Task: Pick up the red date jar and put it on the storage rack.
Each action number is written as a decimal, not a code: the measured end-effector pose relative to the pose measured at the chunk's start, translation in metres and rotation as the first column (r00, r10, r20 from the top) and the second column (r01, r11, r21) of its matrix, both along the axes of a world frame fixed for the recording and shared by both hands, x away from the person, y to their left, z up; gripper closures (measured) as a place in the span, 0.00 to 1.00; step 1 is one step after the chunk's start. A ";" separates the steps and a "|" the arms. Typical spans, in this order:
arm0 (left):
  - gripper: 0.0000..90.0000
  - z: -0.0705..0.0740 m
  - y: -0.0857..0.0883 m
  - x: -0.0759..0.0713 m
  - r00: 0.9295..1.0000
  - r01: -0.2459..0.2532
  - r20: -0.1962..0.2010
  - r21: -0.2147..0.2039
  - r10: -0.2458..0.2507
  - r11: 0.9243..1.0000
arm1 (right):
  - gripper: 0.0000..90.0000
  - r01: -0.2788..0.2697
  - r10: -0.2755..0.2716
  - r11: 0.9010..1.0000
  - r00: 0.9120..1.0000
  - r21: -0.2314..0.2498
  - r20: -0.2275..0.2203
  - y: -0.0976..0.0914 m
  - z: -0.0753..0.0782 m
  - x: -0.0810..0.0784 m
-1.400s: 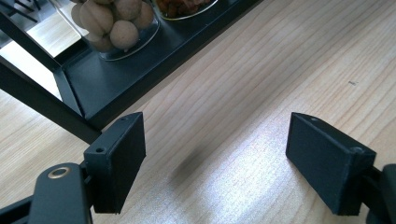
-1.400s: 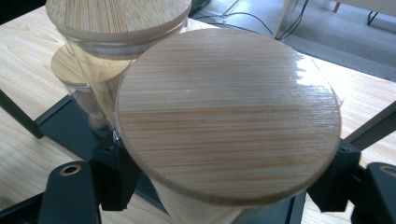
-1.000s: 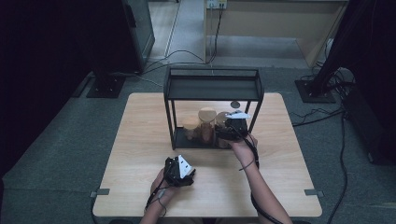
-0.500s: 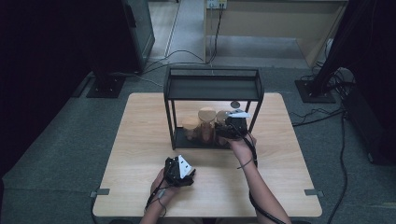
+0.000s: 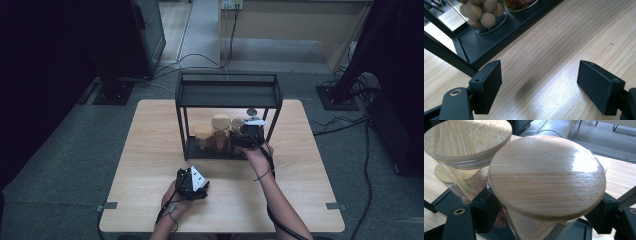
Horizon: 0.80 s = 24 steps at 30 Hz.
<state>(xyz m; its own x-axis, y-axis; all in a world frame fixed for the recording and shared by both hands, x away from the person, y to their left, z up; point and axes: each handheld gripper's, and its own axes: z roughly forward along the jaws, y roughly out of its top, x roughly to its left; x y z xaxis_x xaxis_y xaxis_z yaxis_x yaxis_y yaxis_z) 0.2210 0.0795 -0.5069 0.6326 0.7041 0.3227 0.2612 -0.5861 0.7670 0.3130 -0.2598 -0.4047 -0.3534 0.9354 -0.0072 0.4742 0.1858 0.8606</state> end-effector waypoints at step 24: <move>0.22 0.000 0.000 0.000 1.000 0.002 0.001 0.003 -0.002 1.000 | 0.23 0.010 -0.009 1.000 1.000 -0.024 0.010 0.000 -0.002 -0.021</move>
